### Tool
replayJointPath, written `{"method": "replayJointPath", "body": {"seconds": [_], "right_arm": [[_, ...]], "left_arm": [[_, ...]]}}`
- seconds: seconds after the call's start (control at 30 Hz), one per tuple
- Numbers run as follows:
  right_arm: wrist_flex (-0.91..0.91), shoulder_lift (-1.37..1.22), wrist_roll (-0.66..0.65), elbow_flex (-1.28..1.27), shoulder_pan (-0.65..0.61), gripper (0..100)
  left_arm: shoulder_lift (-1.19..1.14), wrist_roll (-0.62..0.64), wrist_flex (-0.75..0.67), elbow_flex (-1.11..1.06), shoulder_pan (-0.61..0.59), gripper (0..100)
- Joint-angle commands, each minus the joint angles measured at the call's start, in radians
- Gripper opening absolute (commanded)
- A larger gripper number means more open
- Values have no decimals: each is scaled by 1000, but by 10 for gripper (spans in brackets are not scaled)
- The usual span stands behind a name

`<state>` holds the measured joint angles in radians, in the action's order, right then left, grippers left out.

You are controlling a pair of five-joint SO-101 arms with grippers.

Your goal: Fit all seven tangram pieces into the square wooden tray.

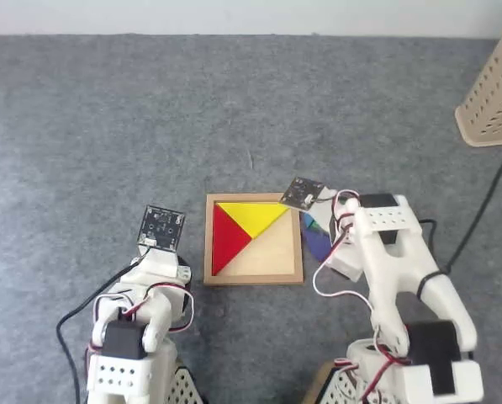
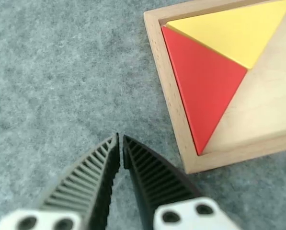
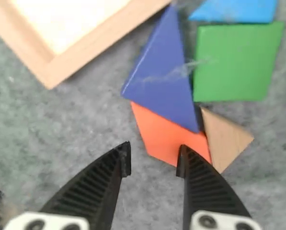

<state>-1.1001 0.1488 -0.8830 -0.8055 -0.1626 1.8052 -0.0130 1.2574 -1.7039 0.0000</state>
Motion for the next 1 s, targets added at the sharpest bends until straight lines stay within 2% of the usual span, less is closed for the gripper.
{"method": "replayJointPath", "body": {"seconds": [0.0, 0.13, 0.37, 0.47, 0.57, 0.97], "right_arm": [[33, -39, 48, 25, 13, 180], [13, -2, 31, 46, 18, 182], [-54, 150, -120, 40, -8, 185], [-70, 162, -166, 38, -8, 221], [-54, 162, -172, 20, -8, 262], [1, -27, -196, 3, -5, 251]], "left_arm": [[21, 6, 6, 19, -5, 12], [21, 6, 6, 19, -5, 12], [21, 6, 6, 19, -5, 12], [21, 6, 6, 19, -5, 12], [21, 6, 6, 19, -5, 12], [21, 6, 6, 19, -5, 12]]}}
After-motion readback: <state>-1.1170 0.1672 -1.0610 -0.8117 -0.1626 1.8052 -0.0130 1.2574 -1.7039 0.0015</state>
